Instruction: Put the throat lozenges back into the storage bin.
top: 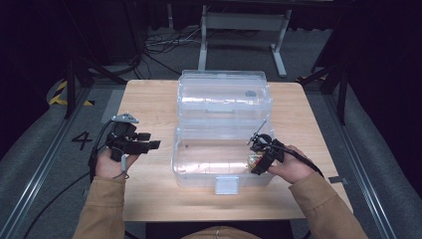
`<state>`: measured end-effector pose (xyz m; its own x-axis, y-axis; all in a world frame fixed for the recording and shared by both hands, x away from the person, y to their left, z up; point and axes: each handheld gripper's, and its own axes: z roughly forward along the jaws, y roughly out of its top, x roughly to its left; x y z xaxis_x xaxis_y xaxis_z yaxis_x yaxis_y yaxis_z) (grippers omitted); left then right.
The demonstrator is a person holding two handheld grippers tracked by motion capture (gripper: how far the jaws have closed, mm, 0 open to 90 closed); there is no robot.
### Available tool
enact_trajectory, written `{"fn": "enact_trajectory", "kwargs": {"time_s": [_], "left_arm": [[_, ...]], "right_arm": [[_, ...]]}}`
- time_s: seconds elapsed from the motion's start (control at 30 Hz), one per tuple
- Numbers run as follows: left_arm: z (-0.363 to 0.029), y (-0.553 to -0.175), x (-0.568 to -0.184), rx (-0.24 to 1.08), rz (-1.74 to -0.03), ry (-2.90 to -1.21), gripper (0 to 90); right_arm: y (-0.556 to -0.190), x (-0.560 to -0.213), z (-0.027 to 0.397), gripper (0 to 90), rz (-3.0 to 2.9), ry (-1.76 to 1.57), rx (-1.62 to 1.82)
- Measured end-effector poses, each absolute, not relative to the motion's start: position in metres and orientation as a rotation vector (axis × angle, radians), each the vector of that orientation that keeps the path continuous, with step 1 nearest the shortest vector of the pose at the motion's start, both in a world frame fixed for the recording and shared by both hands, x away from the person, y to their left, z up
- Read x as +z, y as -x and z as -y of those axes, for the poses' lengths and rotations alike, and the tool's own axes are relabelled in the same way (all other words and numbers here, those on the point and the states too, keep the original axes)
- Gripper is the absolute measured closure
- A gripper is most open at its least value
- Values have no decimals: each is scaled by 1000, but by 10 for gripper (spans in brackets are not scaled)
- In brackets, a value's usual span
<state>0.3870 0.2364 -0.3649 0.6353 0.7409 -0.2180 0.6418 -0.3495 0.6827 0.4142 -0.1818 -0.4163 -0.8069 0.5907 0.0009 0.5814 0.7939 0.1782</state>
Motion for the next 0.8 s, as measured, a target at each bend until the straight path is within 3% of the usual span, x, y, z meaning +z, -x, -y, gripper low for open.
{"fn": "enact_trajectory", "kwargs": {"time_s": [0.37, 0.8], "left_arm": [[-236, -387, -365, 160, -1079, -2088, 462], [-237, -387, -365, 164, -1083, -2084, 462]], "right_arm": [[-414, -416, 181, 152, -2932, -988, 277], [-413, -415, 181, 160, -2919, -986, 280]]}}
